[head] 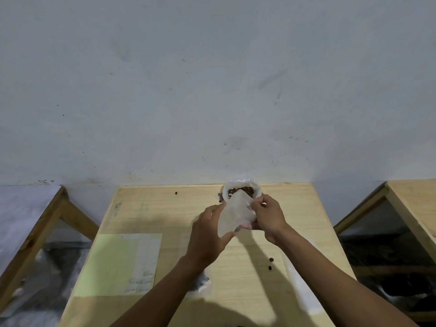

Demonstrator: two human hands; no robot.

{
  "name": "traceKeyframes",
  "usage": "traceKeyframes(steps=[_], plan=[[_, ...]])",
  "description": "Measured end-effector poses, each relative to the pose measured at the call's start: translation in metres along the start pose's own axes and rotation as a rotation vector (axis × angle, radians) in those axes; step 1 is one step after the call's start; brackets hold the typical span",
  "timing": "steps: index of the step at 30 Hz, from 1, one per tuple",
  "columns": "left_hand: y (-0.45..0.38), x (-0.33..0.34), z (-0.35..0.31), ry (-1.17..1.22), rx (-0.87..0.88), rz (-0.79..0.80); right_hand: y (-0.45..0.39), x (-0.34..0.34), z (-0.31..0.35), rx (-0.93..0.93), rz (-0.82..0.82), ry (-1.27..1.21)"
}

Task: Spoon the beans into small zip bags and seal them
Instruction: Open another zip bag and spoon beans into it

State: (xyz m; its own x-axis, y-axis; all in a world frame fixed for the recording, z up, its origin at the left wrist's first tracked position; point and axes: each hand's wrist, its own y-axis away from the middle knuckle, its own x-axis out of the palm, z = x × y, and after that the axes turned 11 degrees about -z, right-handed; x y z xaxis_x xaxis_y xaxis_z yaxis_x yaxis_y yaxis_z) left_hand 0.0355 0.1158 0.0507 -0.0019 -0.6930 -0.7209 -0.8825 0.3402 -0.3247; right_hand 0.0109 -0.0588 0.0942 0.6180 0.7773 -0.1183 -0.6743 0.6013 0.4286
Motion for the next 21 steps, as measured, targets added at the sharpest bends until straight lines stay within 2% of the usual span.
traceKeyframes(steps=[4, 6, 9, 11, 13, 17, 21], plan=[[-0.007, -0.007, 0.011, -0.085, -0.002, 0.032, -0.012, -0.011, -0.006, 0.069, 0.163, -0.031], [-0.011, -0.015, 0.017, -0.123, -0.035, 0.037, -0.023, -0.016, -0.016, 0.036, 0.161, 0.024], [-0.015, -0.028, 0.028, -0.130, -0.102, 0.024, -0.044, -0.022, -0.042, -0.166, 0.032, 0.371], [-0.017, -0.033, 0.034, -0.117, -0.129, 0.017, -0.055, -0.024, -0.060, -0.302, 0.029, 0.689], [-0.017, -0.037, 0.039, -0.115, -0.170, 0.008, -0.063, -0.023, -0.077, -0.391, 0.064, 0.892], [-0.015, -0.042, 0.047, -0.104, -0.242, 0.006, -0.068, -0.017, -0.096, -0.540, 0.071, 1.185], [-0.015, -0.044, 0.052, -0.105, -0.281, 0.005, -0.073, -0.015, -0.100, -0.643, 0.038, 1.285]])
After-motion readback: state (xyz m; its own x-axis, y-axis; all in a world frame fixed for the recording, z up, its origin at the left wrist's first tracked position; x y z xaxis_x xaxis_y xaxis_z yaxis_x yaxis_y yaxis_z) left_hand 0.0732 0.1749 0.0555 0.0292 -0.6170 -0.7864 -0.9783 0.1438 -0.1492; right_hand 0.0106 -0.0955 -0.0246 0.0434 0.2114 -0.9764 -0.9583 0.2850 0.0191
